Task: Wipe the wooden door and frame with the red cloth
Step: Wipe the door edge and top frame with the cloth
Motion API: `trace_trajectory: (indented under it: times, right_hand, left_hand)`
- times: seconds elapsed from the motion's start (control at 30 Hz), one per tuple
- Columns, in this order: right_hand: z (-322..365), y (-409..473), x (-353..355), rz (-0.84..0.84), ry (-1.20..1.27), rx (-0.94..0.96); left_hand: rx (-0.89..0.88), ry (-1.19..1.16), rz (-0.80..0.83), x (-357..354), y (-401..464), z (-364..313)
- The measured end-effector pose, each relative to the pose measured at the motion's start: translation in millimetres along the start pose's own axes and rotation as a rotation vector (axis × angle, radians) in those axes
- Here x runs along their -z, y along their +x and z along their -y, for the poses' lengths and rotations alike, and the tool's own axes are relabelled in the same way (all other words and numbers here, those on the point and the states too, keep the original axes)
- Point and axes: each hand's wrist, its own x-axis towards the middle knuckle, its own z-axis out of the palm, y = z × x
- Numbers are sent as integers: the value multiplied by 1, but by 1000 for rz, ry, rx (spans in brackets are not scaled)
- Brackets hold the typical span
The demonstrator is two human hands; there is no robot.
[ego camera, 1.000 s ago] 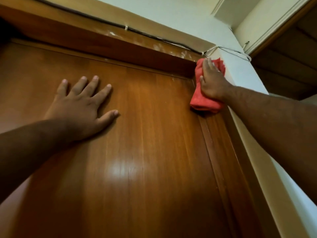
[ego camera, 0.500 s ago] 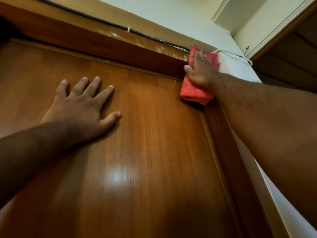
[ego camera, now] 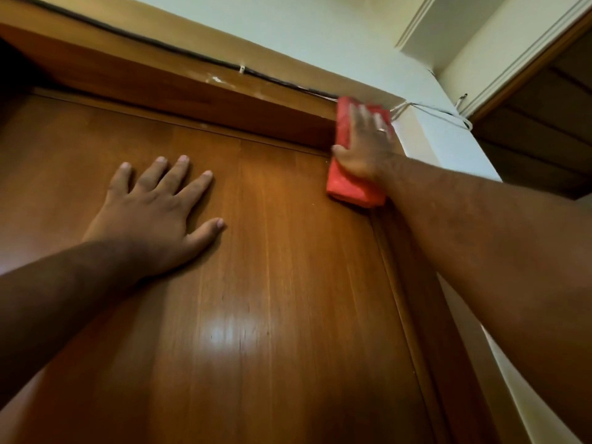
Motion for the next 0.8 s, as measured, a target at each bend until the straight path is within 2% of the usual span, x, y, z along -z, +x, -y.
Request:
trace_trajectory:
  times: [0.07, 0.17, 0.23, 0.33, 0.4, 0.57, 0.7, 0.8]
  right_hand:
    - [-13, 0, 1, 64, -22, -102]
    - [20, 5, 1, 43, 68, -108]
    - [60, 4, 2, 1, 97, 20]
    - [126, -3, 0, 3, 118, 315]
    - [153, -9, -5, 9, 112, 399]
    - [135, -5, -7, -21, 67, 394]
    - [104, 10, -2, -22, 65, 288]
    - [82, 21, 2, -16, 76, 162]
  left_hand:
    - [-3, -4, -8, -2, 1, 0]
    - [8, -8, -21, -3, 2, 1]
    - [8, -7, -14, -3, 1, 0]
    - [27, 14, -10, -2, 0, -1]
    - [40, 26, -2, -2, -1, -3]
    - [51, 24, 20, 4, -1, -6]
    - [28, 5, 54, 10, -15, 6]
    - [191, 15, -31, 16, -37, 44]
